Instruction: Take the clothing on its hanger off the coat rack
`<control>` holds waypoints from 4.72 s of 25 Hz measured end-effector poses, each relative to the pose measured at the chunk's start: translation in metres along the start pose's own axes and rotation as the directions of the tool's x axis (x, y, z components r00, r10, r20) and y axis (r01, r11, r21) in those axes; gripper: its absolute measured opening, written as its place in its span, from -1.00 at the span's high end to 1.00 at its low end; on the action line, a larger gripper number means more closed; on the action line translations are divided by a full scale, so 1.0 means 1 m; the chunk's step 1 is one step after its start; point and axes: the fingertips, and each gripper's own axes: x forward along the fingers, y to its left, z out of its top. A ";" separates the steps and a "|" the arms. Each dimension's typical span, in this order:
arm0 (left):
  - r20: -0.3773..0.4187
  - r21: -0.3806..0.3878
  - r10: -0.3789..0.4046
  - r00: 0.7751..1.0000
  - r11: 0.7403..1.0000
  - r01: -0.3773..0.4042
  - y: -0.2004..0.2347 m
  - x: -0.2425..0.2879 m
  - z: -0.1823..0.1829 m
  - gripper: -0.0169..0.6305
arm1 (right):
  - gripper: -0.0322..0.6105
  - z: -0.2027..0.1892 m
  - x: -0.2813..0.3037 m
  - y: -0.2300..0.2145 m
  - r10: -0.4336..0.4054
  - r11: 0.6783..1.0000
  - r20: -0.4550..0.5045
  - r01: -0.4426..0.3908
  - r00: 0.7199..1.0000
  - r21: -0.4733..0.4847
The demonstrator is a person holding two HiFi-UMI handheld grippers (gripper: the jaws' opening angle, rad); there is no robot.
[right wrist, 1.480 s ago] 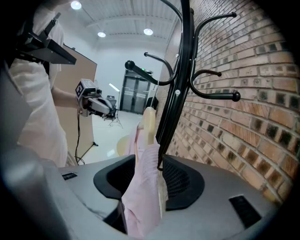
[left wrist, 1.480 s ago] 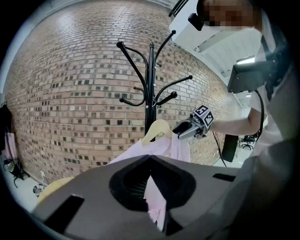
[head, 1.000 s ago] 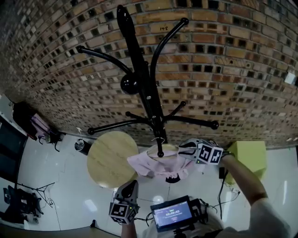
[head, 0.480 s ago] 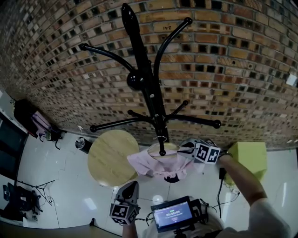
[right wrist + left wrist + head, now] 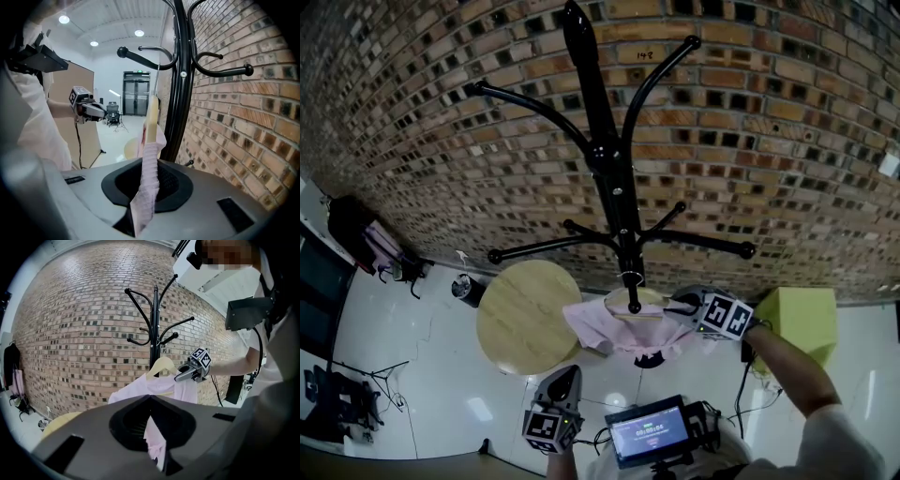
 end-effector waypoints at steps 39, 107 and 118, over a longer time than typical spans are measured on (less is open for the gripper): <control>-0.019 0.196 -0.430 0.903 0.884 0.425 -0.004 0.018 0.008 0.92 | 0.76 0.009 -0.066 0.093 -0.318 0.928 -0.029 0.317 0.948 0.196; -0.232 0.305 -0.834 0.500 0.426 0.852 -0.676 0.125 0.019 0.92 | 0.76 -0.275 -0.635 0.314 -0.814 0.387 -0.188 0.753 0.550 0.532; -0.220 0.335 -0.886 0.408 0.324 0.885 -0.814 0.111 0.019 0.92 | 0.76 -0.329 -0.727 0.380 -0.875 0.250 -0.234 0.808 0.425 0.534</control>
